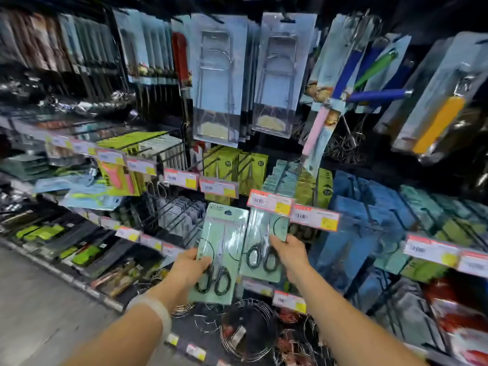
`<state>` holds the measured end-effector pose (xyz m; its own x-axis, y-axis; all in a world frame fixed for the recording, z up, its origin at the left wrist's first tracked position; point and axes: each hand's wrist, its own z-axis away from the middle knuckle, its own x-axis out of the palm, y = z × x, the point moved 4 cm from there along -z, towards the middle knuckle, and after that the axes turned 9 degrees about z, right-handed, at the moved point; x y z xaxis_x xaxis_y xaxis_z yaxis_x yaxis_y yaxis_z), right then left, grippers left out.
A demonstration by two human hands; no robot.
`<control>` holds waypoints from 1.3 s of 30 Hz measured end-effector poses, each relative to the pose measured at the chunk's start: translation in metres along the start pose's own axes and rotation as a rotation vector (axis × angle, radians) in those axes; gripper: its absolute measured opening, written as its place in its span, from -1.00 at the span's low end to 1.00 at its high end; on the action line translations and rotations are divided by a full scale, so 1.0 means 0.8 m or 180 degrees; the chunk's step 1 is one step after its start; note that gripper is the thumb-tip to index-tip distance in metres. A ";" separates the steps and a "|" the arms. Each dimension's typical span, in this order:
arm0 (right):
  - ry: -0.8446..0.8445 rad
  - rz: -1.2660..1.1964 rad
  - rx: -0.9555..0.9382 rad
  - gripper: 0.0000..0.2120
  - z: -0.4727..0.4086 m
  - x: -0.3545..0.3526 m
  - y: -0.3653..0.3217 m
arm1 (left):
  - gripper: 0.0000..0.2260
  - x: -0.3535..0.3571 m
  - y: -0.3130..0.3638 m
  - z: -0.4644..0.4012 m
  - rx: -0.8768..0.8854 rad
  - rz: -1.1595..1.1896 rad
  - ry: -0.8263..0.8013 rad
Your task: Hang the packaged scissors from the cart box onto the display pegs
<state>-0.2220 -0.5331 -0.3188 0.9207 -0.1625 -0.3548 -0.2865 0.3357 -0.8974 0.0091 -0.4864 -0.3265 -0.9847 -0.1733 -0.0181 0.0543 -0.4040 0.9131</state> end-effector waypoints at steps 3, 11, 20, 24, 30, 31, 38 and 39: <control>0.0173 -0.0217 0.0176 -0.59 -0.004 0.005 -0.009 | -0.85 -0.009 0.010 -0.033 -0.0061 -0.0186 -0.0109; 0.0341 -0.0198 0.0357 -0.48 -0.010 0.021 -0.004 | -0.85 -0.004 0.003 -0.071 -0.0184 -0.0460 -0.0531; 0.0240 0.0143 0.0447 -0.60 0.010 0.031 0.026 | -0.77 0.031 -0.011 -0.087 -0.0152 -0.0618 -0.0847; -0.0190 0.0181 0.0054 -0.90 0.033 0.052 0.020 | -0.77 0.054 -0.017 -0.078 -0.0129 -0.0624 -0.0910; 0.0417 0.0339 -0.0414 -0.86 0.026 0.028 0.005 | -0.72 0.076 0.017 -0.068 0.0532 -0.0955 -0.0762; 0.0466 0.0287 -0.0445 -0.89 0.024 0.022 -0.001 | -0.70 0.080 0.024 -0.067 0.0630 -0.0982 -0.0769; 0.0848 -0.0075 -0.0482 -0.70 0.004 0.003 -0.027 | -0.80 0.100 0.053 -0.076 0.0781 -0.0747 -0.0754; 0.0896 -0.0050 -0.0472 -0.70 0.001 0.003 -0.026 | -0.83 0.101 0.053 -0.078 0.0797 -0.0735 -0.0747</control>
<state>-0.2134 -0.5394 -0.3009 0.8218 -0.4239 -0.3808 -0.3275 0.1955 -0.9244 -0.0578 -0.5733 -0.3145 -0.9789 0.1176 -0.1673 -0.1860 -0.1723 0.9673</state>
